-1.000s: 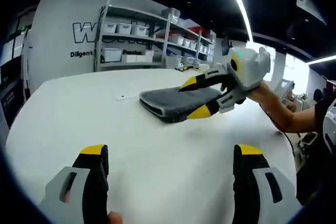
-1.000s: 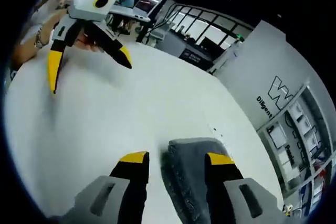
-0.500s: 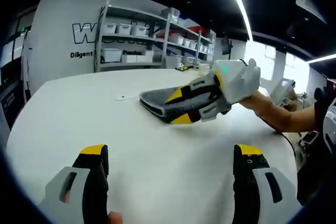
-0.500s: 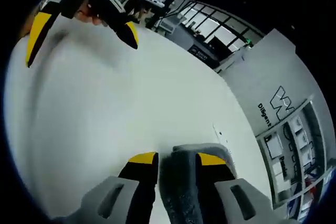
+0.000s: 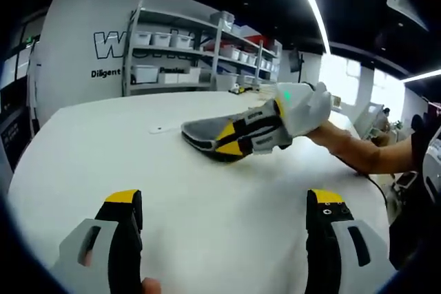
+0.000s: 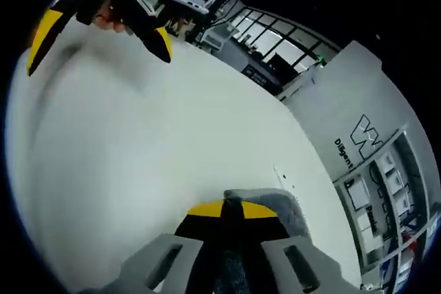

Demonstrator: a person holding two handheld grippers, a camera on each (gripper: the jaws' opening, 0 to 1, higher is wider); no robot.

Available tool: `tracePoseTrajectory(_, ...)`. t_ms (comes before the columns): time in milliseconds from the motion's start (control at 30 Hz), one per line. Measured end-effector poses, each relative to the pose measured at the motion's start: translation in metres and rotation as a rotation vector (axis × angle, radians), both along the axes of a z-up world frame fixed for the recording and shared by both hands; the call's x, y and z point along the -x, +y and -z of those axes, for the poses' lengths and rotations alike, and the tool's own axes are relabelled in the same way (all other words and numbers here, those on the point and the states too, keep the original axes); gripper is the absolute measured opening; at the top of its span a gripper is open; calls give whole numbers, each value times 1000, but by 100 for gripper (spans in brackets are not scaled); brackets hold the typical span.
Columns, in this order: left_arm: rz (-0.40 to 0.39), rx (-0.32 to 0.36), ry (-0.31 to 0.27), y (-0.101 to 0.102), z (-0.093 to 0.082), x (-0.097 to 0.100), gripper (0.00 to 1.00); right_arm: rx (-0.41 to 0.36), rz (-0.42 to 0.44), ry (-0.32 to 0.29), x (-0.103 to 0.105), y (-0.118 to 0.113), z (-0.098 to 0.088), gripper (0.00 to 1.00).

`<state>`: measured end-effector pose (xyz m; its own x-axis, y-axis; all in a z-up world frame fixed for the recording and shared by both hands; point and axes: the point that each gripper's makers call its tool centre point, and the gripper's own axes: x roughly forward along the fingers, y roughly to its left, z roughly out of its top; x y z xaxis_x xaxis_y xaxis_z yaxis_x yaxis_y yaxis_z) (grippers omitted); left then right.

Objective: Open the folded towel by lifting each exposed corner and separating the folded layers until the towel lies flat within the target outline without major curled edges

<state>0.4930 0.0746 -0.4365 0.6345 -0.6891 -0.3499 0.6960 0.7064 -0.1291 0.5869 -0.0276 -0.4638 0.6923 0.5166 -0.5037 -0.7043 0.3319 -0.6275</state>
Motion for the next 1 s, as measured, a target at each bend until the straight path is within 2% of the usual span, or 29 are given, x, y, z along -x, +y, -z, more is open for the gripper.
tracePoseTrajectory(333,1,-4,-1,0,0,1,98,-42,46,-45,-8,-24,-31,2)
tracePoseTrajectory(667,8,-7,0,-2,1,2,98,-125,135,-116,-12,-74,-81,2)
tracePoseTrajectory(833,7,-9,5,-1,2,1,98,-145,205,-160,-15,-111,-103,2)
tracePoseTrajectory(1000,13,-13,6,-3,3,3,98,-189,305,-205,-15,-161,-126,2)
